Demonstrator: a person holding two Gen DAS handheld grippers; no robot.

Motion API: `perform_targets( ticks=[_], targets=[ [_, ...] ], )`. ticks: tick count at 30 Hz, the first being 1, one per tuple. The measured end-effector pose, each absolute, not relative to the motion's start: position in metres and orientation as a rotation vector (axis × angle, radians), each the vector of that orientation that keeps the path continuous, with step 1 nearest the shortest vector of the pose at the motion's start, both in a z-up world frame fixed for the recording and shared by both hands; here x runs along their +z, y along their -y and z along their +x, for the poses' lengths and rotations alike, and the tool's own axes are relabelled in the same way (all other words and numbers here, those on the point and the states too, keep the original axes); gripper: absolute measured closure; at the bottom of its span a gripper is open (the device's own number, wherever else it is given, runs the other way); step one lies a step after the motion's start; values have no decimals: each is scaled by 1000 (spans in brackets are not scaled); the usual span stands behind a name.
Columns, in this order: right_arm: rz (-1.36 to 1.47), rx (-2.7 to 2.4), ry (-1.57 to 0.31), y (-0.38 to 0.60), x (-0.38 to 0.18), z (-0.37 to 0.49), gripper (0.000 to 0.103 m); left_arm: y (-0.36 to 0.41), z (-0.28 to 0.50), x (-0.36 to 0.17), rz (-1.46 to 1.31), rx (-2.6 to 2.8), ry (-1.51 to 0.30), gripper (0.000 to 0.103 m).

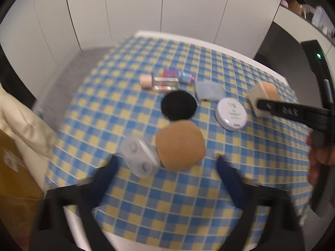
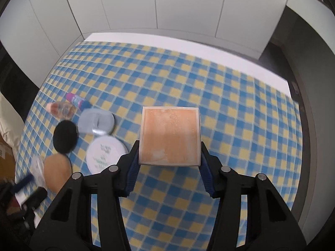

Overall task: Organize objects
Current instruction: 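Grasp the tan makeup sponge with left tool while right tool grasps the peach box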

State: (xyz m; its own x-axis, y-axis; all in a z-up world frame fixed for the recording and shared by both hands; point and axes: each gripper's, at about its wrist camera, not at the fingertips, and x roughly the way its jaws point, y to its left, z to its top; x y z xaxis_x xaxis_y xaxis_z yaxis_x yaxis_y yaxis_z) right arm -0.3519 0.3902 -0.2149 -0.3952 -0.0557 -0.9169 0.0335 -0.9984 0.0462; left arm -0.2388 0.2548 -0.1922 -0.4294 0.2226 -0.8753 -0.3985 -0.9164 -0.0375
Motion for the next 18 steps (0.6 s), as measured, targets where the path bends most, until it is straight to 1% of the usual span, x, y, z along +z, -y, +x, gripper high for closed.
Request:
perform_targets(
  ticks=[2, 5, 7, 9, 10, 11, 12, 15, 17, 18],
  targets=[
    [1712, -2581, 35, -396, -216, -345, 50, -265, -240, -194, -1390, 2362, -290, 2],
    [1742, -2572, 37, -405, -219, -335, 50, -279, -249, -206, -1430, 2336, -335, 2],
    [1762, -2570, 40, -410, -221, -329, 50, -289, -254, -215, -1444, 2329, -371, 5],
    [1768, -2571, 42, -415, -222, -320, 50, -295, -254, -218, -1437, 2309, -380, 18],
    [1771, -2573, 38, -418, -221, -317, 50, -300, -253, -217, -1405, 2325, -422, 31],
    [1773, -2572, 38, -418, -220, -316, 50, -303, -252, -218, -1396, 2305, -424, 47],
    [1776, -2573, 40, -420, -220, -315, 50, -306, -252, -221, -1419, 2276, -423, 56],
    [1785, -2575, 53, -425, -219, -310, 50, -301, -254, -219, -1425, 2274, -371, 67],
    [1790, -2575, 58, -426, -218, -307, 50, -296, -255, -215, -1436, 2268, -333, 79],
    [1791, -2573, 59, -426, -217, -305, 50, -292, -254, -212, -1441, 2266, -319, 82]
  ],
)
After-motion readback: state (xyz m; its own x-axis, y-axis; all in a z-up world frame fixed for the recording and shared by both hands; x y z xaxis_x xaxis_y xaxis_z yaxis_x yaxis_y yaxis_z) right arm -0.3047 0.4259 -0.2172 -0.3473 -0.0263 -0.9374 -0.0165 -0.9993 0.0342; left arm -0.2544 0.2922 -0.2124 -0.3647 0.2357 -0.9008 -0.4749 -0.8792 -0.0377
